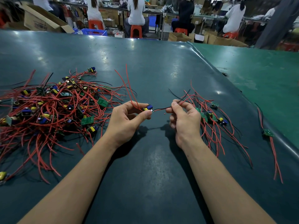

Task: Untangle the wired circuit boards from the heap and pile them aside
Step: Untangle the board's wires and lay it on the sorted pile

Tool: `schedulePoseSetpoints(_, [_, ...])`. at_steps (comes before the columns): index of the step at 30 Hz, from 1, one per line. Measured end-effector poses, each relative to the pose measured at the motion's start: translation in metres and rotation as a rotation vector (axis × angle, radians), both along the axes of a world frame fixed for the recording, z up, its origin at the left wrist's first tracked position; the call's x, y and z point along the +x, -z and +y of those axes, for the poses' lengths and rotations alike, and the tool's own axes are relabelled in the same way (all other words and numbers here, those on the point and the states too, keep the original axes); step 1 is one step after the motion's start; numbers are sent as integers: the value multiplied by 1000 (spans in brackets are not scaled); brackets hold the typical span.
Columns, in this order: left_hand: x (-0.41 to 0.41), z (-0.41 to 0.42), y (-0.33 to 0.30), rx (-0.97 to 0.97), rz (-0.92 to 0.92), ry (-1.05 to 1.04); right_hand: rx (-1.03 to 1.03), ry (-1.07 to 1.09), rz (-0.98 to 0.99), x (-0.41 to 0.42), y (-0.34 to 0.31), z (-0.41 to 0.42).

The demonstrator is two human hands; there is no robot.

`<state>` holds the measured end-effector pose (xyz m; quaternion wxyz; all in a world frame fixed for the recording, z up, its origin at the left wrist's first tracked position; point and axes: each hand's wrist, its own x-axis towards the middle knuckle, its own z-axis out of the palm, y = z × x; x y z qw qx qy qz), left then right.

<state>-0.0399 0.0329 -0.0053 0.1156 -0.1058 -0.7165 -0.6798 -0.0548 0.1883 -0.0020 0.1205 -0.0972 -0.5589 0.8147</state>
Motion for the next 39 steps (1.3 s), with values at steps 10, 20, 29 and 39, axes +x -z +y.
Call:
schedulePoseSetpoints(10, [2, -1, -2, 18, -89, 60, 57, -42, 129, 1, -3, 6])
schedulePoseSetpoints(20, [4, 0, -2, 51, -64, 80, 156, -2, 97, 1, 0, 7])
schedulePoseSetpoints(29, [4, 1, -3, 13, -64, 95, -221, 28, -54, -1, -9, 17])
schedulePoseSetpoints(39, [4, 0, -3, 8, -75, 106, -355, 47, -91, -3, -11, 21])
